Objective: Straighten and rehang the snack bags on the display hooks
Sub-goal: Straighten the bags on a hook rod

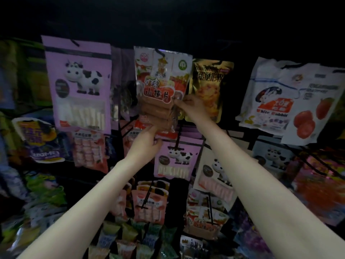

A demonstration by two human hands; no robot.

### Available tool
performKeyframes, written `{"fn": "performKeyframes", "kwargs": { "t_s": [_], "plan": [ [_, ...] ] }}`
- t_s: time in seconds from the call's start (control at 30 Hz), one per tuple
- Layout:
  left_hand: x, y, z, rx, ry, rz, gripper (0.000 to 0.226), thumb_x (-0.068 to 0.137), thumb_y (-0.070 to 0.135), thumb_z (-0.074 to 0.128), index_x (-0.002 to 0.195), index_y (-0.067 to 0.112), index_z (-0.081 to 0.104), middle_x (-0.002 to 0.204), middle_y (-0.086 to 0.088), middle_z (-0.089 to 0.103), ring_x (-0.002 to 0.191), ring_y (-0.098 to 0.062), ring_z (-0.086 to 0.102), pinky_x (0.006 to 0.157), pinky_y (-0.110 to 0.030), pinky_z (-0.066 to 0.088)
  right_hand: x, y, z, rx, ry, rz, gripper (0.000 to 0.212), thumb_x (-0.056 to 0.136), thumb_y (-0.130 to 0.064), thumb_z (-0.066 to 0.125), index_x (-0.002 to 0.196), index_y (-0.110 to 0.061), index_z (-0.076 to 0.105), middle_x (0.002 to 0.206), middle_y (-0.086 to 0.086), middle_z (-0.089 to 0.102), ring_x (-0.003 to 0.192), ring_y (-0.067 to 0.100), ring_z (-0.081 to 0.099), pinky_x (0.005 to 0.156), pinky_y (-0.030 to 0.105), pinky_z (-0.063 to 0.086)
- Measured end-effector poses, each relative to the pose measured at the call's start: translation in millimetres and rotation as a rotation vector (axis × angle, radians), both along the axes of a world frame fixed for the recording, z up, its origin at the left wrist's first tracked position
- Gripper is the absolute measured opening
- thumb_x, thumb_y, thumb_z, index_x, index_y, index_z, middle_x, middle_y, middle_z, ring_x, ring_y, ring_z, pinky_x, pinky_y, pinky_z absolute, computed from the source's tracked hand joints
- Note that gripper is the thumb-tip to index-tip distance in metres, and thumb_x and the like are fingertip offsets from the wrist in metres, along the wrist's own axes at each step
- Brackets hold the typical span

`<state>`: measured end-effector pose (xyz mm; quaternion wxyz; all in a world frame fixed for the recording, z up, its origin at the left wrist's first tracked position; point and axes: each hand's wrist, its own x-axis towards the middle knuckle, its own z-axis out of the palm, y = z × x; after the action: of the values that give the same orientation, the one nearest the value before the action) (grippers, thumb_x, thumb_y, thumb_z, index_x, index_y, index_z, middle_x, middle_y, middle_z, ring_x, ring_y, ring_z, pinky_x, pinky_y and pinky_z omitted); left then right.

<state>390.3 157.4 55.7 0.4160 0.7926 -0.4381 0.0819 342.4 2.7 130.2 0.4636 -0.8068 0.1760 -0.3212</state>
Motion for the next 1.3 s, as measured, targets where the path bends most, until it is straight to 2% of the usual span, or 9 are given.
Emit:
{"fn": "performKeyframes", "kwargs": {
  "t_s": [0.13,0.23,0.4,0.6,0.73,0.93,1.0,1.13,1.3],
  "plan": [
    [11.5,20.9,4.5,-0.093,0.062,0.095,0.037,0.089,0.008,0.050,0.126,0.010,0.051,0.114,-0.001,0.053,0.102,-0.015,0.052,0.078,-0.024,0.039,5.8,14.7,3.0,0.026,0.091,0.099,0.037,0.089,-0.024,0.063,0.123,-0.012,0.056,0.119,0.002,0.060,0.108,0.017,0.056,0.089,0.030,0.047],
    [19.2,36.4,6.7,-0.211,0.086,0.161,0.035,0.088,0.004,0.050,0.124,0.006,0.052,0.118,-0.007,0.057,0.102,-0.012,0.052,0.080,-0.019,0.036,7.2,26.4,5.7,0.003,0.068,0.123,0.026,0.081,-0.028,0.071,0.105,-0.023,0.063,0.108,0.002,0.065,0.103,0.021,0.061,0.091,0.044,0.051],
    [27.0,66.2,12.4,-0.395,0.165,0.250,0.033,0.090,0.012,0.054,0.123,0.009,0.050,0.112,0.002,0.053,0.106,-0.013,0.051,0.087,-0.021,0.037,-12.1,62.0,26.5,0.027,-0.071,0.145,0.008,0.082,-0.027,0.065,0.088,-0.027,0.061,0.088,-0.007,0.064,0.088,0.012,0.062,0.084,0.033,0.053],
    [17.9,91.1,28.7,-0.484,0.498,0.047,0.045,0.085,0.042,0.062,0.121,0.024,0.043,0.116,0.003,0.056,0.104,-0.010,0.057,0.090,-0.028,0.048,-56.6,83.3,38.5,0.063,-0.144,0.293,0.005,0.086,-0.021,0.060,0.091,-0.022,0.061,0.092,-0.001,0.069,0.085,0.016,0.067,0.073,0.031,0.055],
    [7.1,95.6,36.7,-0.528,0.749,-0.152,0.045,0.086,0.035,0.059,0.125,0.016,0.046,0.106,0.003,0.065,0.098,-0.015,0.065,0.085,-0.031,0.050,-92.2,66.7,34.5,0.062,-0.189,0.380,0.010,0.080,-0.019,0.062,0.090,-0.019,0.062,0.084,-0.005,0.070,0.078,0.011,0.067,0.068,0.025,0.054],
    [-11.1,84.6,48.6,-0.634,0.833,-0.330,0.021,0.080,0.019,0.059,0.099,0.011,0.062,0.086,-0.001,0.073,0.078,-0.014,0.069,0.069,-0.027,0.056,-136.2,47.3,2.3,-0.092,0.105,0.527,0.027,0.075,-0.023,0.065,0.101,-0.031,0.061,0.094,-0.023,0.070,0.091,-0.005,0.064,0.073,0.011,0.047],
    [-26.9,80.6,39.7,-0.551,0.787,-0.344,0.016,0.076,0.016,0.062,0.091,0.009,0.064,0.079,-0.001,0.073,0.071,-0.014,0.070,0.062,-0.026,0.055,-153.1,38.5,-12.6,-0.035,0.270,0.506,0.035,0.078,-0.029,0.073,0.110,-0.033,0.059,0.107,-0.019,0.068,0.100,-0.002,0.062,0.079,0.015,0.048],
    [-57.5,63.8,-5.8,-0.054,0.507,-0.397,0.008,0.082,0.011,0.065,0.083,0.004,0.066,0.072,-0.002,0.072,0.064,-0.011,0.068,0.057,-0.025,0.055,-181.1,19.4,-43.3,0.070,0.356,0.362,0.040,0.081,-0.031,0.067,0.119,-0.035,0.055,0.114,-0.017,0.064,0.105,-0.002,0.059,0.083,0.019,0.050],
    [-69.4,44.5,-82.2,0.233,0.570,-0.379,0.013,0.083,0.018,0.066,0.093,0.010,0.069,0.081,0.002,0.073,0.073,-0.012,0.070,0.065,-0.029,0.057,-189.3,22.9,-143.5,-0.097,0.729,0.360,0.029,0.087,-0.025,0.064,0.115,-0.020,0.060,0.112,-0.017,0.058,0.104,0.001,0.055,0.087,0.017,0.045]
  ]
}}
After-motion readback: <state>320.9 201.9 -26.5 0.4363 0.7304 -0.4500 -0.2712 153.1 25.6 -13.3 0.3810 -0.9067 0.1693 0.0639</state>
